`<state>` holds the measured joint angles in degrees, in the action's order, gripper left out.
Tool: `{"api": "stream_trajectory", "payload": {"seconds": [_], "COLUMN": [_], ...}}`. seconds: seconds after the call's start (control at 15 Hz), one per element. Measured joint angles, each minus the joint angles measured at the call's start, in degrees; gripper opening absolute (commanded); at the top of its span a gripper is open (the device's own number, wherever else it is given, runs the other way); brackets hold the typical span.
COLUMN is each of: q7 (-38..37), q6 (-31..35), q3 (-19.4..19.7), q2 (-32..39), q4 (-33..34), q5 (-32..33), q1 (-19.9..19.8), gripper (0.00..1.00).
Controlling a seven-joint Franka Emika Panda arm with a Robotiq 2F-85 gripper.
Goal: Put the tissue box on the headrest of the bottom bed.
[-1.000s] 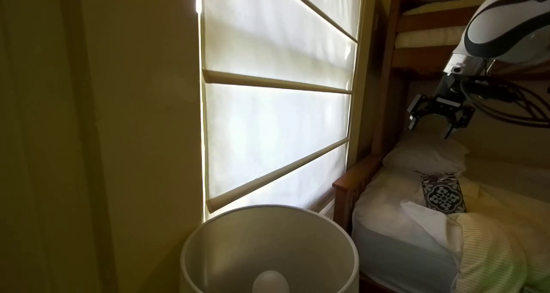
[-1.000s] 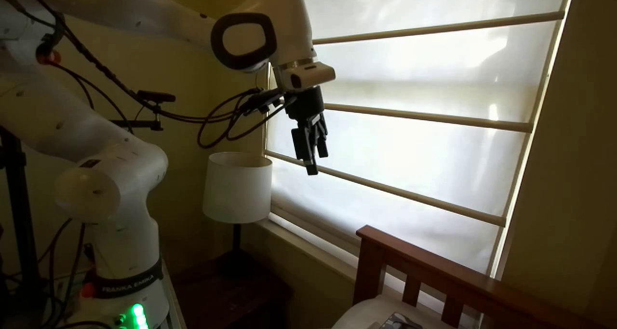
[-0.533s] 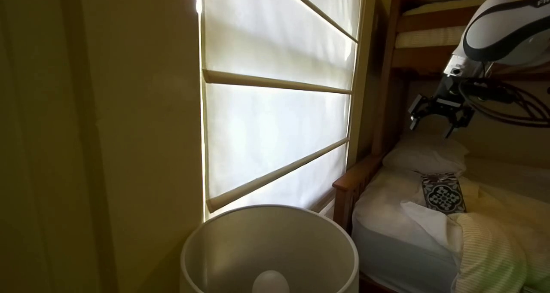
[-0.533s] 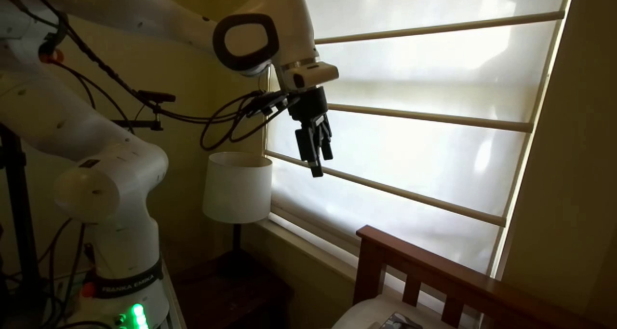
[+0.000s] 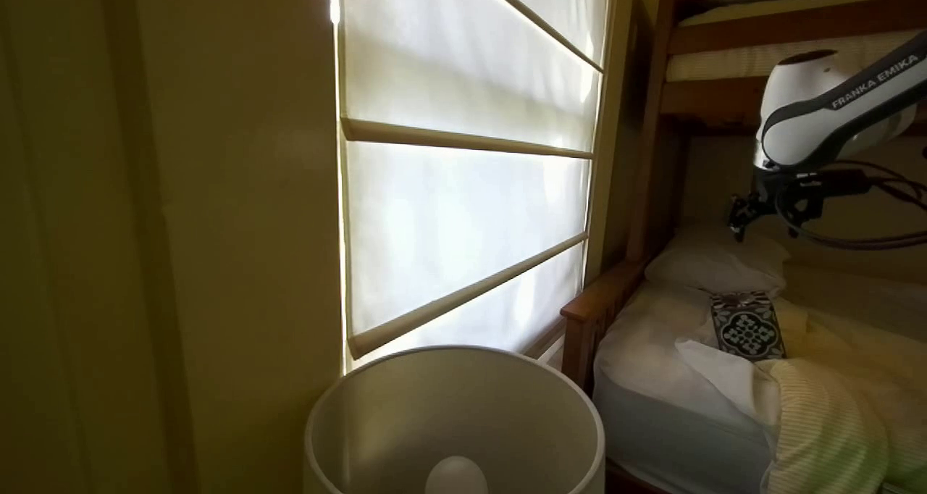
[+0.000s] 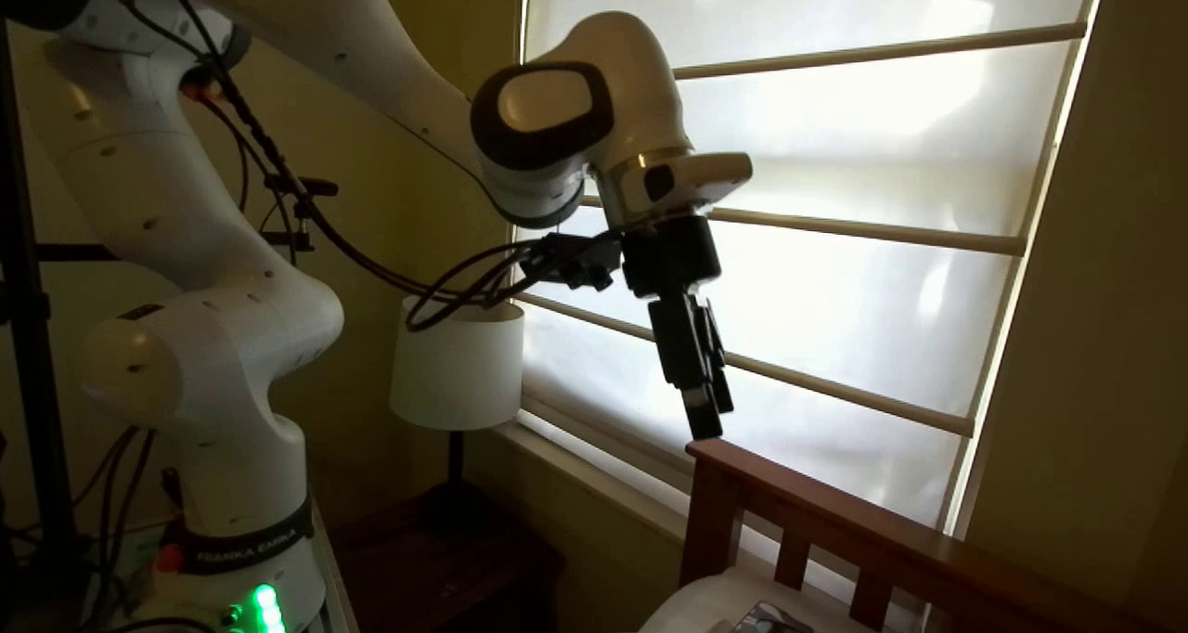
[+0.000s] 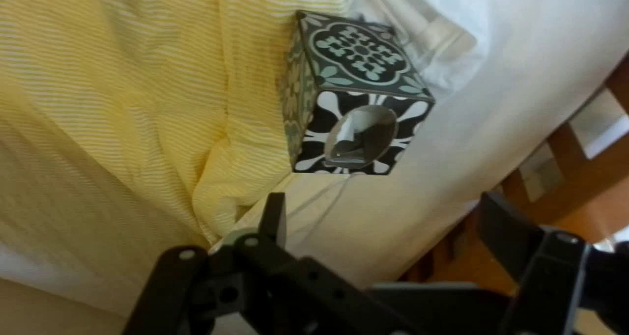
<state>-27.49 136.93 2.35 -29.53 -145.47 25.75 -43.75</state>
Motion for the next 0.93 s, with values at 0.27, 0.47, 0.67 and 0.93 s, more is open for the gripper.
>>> {"api": "stream_trajectory", "payload": {"seconds": [0.27,0.47,0.67,0.93], "q7": [-2.27,-2.56,-2.77,-8.51], "q6": [-6.11,-7.31,-7.35,-5.97], "q3": [-1.42,-1.56,-0.39,0.32], "q2": [9.57,12.28,12.52,18.38], "q4": [5.47,7.77,7.93,11.06], "q5": [4.59,4.63,5.04,10.27], "q1": [-1.28,-1.17,0.18,3.46], "gripper": [1.00,1.00,1.00,1.00]}}
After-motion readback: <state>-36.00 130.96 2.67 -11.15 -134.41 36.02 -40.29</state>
